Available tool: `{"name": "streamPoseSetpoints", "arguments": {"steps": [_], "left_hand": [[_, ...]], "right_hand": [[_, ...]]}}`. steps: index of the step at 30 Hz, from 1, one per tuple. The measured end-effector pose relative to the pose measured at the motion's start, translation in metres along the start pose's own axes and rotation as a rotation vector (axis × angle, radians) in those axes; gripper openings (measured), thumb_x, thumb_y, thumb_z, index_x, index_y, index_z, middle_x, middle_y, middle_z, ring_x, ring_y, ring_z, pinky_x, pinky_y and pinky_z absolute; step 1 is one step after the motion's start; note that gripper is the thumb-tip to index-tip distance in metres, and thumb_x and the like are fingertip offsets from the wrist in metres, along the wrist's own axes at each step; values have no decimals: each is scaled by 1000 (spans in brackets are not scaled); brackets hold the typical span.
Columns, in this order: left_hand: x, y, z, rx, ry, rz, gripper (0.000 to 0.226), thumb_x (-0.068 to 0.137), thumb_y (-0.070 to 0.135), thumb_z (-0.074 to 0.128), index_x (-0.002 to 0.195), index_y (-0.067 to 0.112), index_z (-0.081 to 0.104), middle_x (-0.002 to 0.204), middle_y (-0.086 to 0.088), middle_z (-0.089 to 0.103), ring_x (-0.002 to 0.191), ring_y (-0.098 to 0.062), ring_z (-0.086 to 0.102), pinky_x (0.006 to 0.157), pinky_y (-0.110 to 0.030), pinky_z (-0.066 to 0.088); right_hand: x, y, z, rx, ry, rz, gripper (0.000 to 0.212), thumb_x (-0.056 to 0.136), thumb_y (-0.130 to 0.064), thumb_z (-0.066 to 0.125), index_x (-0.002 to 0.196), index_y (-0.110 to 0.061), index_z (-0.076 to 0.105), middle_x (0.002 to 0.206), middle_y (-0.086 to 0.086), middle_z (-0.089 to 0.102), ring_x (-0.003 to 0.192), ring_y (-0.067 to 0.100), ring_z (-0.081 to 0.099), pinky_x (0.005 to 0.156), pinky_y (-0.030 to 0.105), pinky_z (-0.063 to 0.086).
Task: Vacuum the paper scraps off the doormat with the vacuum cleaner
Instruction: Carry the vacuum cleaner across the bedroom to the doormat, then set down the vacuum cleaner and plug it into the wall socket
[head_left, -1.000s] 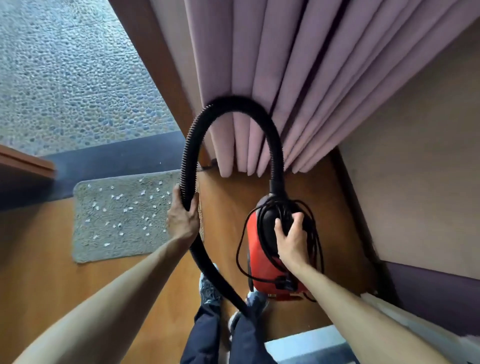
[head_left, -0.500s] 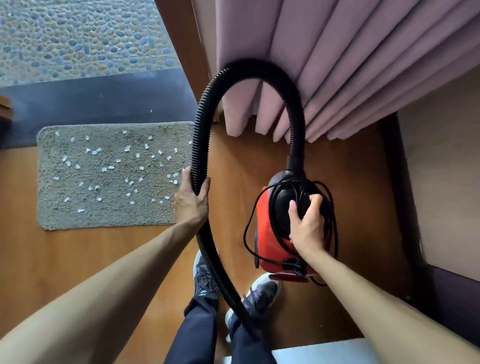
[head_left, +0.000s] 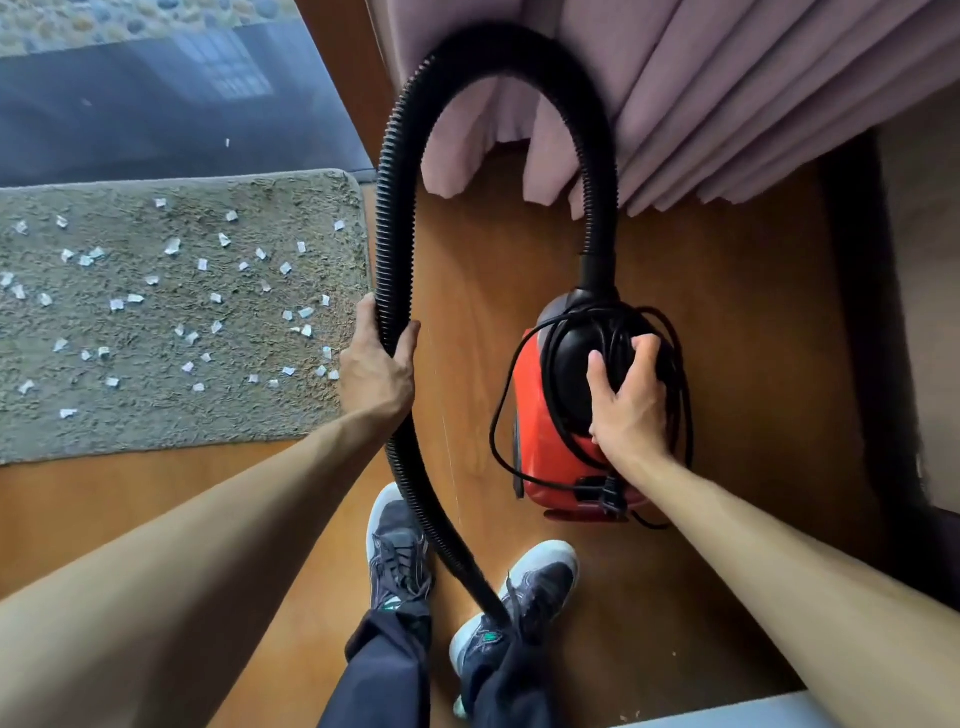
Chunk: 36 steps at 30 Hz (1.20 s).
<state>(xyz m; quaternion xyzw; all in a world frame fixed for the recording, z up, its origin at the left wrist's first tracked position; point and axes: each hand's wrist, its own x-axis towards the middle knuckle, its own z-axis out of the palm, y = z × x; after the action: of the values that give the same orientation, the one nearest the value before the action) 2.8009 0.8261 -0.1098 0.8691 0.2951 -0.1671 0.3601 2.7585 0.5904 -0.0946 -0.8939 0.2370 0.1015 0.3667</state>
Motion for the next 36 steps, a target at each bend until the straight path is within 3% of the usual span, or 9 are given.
{"name": "streamPoseSetpoints", "arguments": {"steps": [4, 8, 13, 17, 21, 24, 27, 32, 36], "left_hand": [[15, -9, 16, -29, -34, 1, 57, 94, 51, 56, 144, 37, 33, 128, -9, 65, 113, -30, 63, 100, -47, 50], [29, -7, 24, -57, -69, 16, 57, 98, 41, 56, 148, 26, 33, 138, -6, 58, 124, -26, 56, 106, -34, 40], [44, -11, 37, -85, -116, 52, 51, 99, 33, 56, 143, 21, 35, 112, 9, 53, 104, -9, 52, 91, -18, 34], [52, -15, 44, -87, -136, 11, 50, 99, 31, 56, 144, 21, 33, 115, 8, 55, 104, -9, 51, 89, -18, 32], [57, -20, 52, -73, -131, -49, 45, 99, 30, 57, 138, 21, 37, 128, 0, 63, 116, -21, 59, 94, -23, 34], [63, -20, 54, -34, -101, -113, 44, 98, 32, 58, 136, 24, 39, 126, -4, 65, 116, -26, 60, 98, -33, 40], [67, -20, 52, 42, -85, -176, 45, 98, 32, 57, 138, 25, 38, 120, -12, 66, 114, -34, 59, 99, -42, 44], [65, -17, 37, 197, -125, -277, 53, 97, 26, 55, 139, 6, 30, 126, -26, 58, 117, -42, 55, 98, -45, 43], [60, -8, 13, 273, -166, -315, 56, 96, 26, 58, 134, -6, 32, 130, -30, 54, 119, -44, 54, 100, -46, 45]], "right_hand": [[4, 12, 17, 62, 15, 27, 23, 97, -44, 47, 99, -33, 26, 77, 11, 57, 57, 32, 61, 48, 46, 54], [11, 18, 33, 92, 43, 32, 22, 97, -45, 47, 100, -34, 28, 77, 10, 58, 57, 32, 62, 46, 34, 50], [7, 23, 47, 106, 92, 31, 23, 98, -41, 48, 106, -26, 33, 72, 7, 56, 51, 27, 58, 43, 36, 49], [6, 19, 49, 80, 155, 1, 27, 99, -28, 52, 114, -7, 43, 85, 1, 56, 60, 6, 50, 52, 2, 35], [6, 17, 50, 69, 197, 13, 30, 98, -23, 54, 117, -1, 46, 92, 4, 59, 73, 27, 59, 55, -5, 31], [6, 17, 52, 59, 214, 26, 33, 98, -25, 54, 122, -2, 48, 101, 9, 65, 86, 33, 65, 58, 0, 33], [5, 15, 53, 27, 209, 61, 37, 99, -30, 52, 127, -6, 47, 113, 14, 66, 93, 35, 65, 68, 22, 42], [2, 14, 48, -57, 130, 122, 42, 100, -38, 46, 133, -12, 40, 108, 18, 66, 89, 40, 65, 68, 43, 55], [6, 4, 29, -242, -60, 168, 47, 101, -37, 44, 137, -9, 34, 109, 23, 64, 94, 42, 64, 63, 35, 44]]}}
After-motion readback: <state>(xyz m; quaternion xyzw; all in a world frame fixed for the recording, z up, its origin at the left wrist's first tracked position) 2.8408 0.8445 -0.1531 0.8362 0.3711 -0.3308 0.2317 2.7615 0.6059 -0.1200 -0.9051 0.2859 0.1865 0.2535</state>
